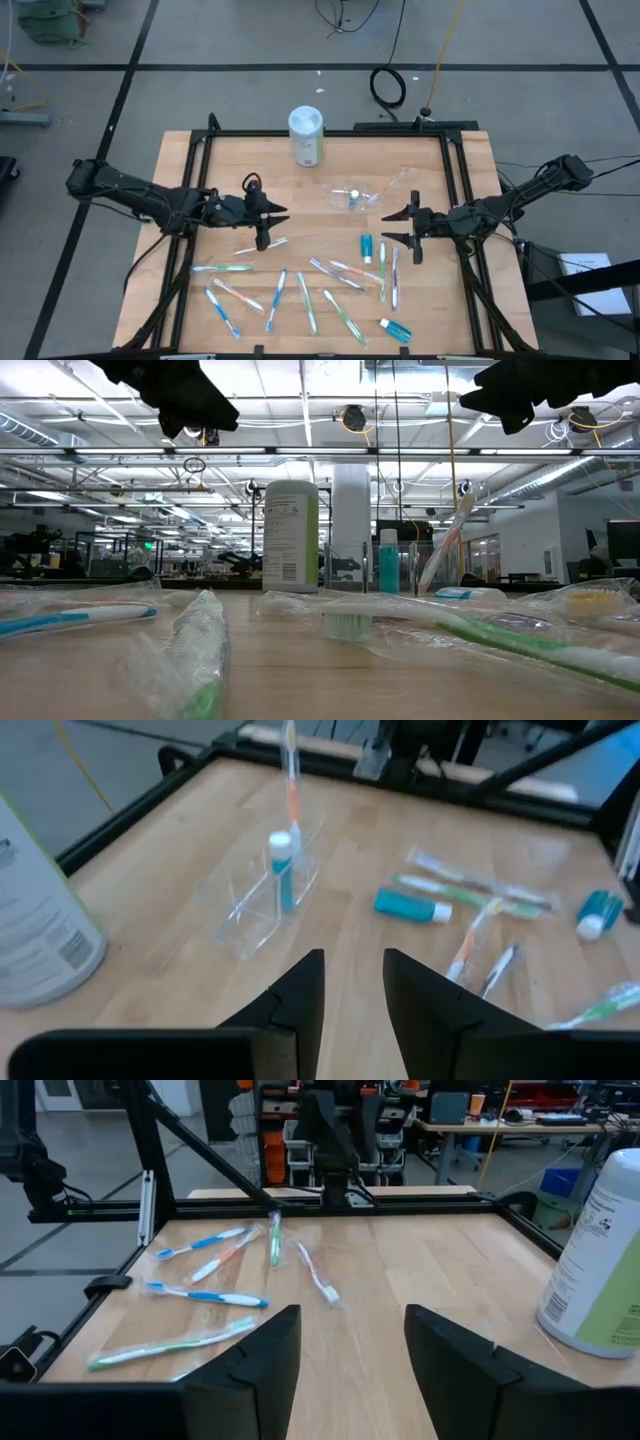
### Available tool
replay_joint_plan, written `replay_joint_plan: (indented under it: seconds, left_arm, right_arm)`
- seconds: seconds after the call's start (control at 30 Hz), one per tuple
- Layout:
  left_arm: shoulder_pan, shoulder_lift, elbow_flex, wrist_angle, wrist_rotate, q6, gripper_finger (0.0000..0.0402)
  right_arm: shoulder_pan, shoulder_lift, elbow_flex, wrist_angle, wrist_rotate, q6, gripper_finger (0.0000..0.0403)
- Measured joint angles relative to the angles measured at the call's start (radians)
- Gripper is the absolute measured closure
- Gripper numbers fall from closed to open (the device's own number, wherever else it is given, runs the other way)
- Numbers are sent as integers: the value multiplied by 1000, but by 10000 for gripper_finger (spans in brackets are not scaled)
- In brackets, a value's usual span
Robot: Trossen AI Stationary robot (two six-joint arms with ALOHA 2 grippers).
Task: Pick & Place toothbrushing station
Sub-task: Put the blue mouthwash into the transparent organizer
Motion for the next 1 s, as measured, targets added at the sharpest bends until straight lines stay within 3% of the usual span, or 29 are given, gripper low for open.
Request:
replay_joint_plan:
  seconds: [0.37, 0.73, 1.0]
  left_arm:
    - [2, 0, 0, 153, 0, 58, 293]
    - [55, 0, 0, 223, 4, 73, 293]
    - [157, 1, 0, 269, 231, 48, 293]
  right_arm:
    - [0, 28, 0, -1, 0, -4, 232]
    - [0, 170, 0, 25, -1, 127, 232]
    - [11, 350, 86, 126, -56, 230, 232]
